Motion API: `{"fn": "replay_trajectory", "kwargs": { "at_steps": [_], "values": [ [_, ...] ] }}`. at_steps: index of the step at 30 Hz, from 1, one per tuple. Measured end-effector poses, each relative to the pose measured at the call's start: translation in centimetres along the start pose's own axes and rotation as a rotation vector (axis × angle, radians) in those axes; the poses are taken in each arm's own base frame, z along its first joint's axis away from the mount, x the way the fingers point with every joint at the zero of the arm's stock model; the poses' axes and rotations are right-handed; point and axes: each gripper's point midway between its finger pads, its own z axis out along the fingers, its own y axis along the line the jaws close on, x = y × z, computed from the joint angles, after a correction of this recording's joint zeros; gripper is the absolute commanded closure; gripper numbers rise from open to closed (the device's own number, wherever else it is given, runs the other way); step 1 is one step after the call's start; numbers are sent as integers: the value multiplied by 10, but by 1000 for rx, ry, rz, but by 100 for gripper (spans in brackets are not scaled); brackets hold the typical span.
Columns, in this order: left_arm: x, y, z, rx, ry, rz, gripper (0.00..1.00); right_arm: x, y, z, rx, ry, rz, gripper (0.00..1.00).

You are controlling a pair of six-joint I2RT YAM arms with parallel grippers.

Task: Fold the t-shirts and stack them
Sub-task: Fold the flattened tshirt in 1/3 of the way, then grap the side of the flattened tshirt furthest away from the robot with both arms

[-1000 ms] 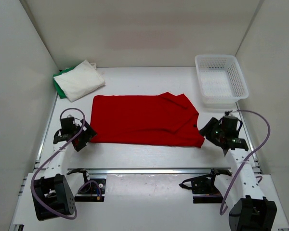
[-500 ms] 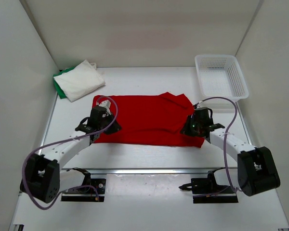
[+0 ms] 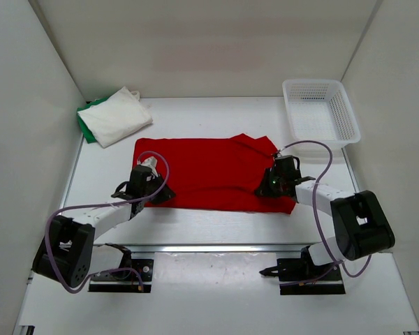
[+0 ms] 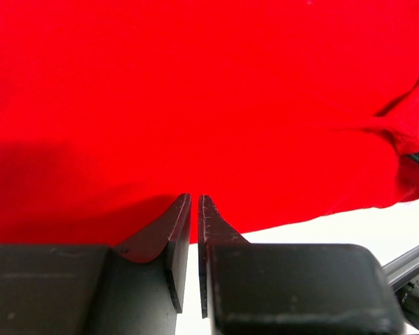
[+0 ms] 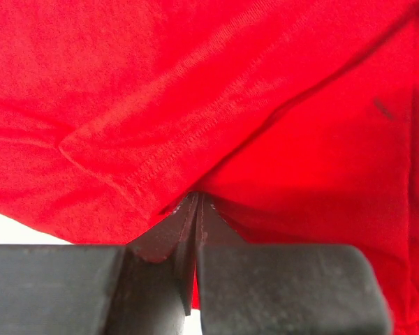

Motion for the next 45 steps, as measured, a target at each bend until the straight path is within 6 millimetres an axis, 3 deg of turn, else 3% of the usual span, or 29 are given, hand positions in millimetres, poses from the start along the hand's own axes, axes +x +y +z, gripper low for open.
{"fn": "replay_trajectory", "kwargs": {
  "at_steps": [9, 15, 18, 22, 24, 26, 30, 32, 34, 38, 41, 45],
  "values": [
    [7, 5, 0, 5, 0, -15, 80, -27, 20, 17, -50, -4, 8, 100],
    [9, 0, 0, 18, 5, -6, 80, -99, 63, 52, -136, -65, -7, 100],
    [14, -10, -1, 40, 15, 12, 80, -118, 82, 46, -163, -122, -50, 100],
    [17, -23, 2, 69, 27, 26, 82, -104, 91, 18, -172, -165, -99, 100],
    [12, -30, 7, 78, 37, 11, 82, -105, 86, 11, -162, -173, -95, 100],
    [-6, -40, 15, 86, 26, -9, 80, -124, 74, 14, -118, -197, -86, 100],
    [-67, -63, 20, 127, -80, -54, 77, -192, 47, 30, 23, -291, -90, 100],
    [-100, -67, 16, 140, -151, -83, 77, -222, 32, 35, 83, -333, -86, 95],
    [-126, -64, 12, 145, -211, -110, 76, -240, 17, 40, 132, -350, -81, 88],
    [-145, -44, 10, 113, -255, -161, 76, -242, -19, 50, 226, -316, -66, 72],
    [-143, -33, 18, 82, -234, -179, 75, -236, -41, 59, 268, -267, -63, 70],
    [-159, -20, 27, 36, -232, -191, 75, -241, -47, 73, 268, -230, -70, 70]
  ]
}}
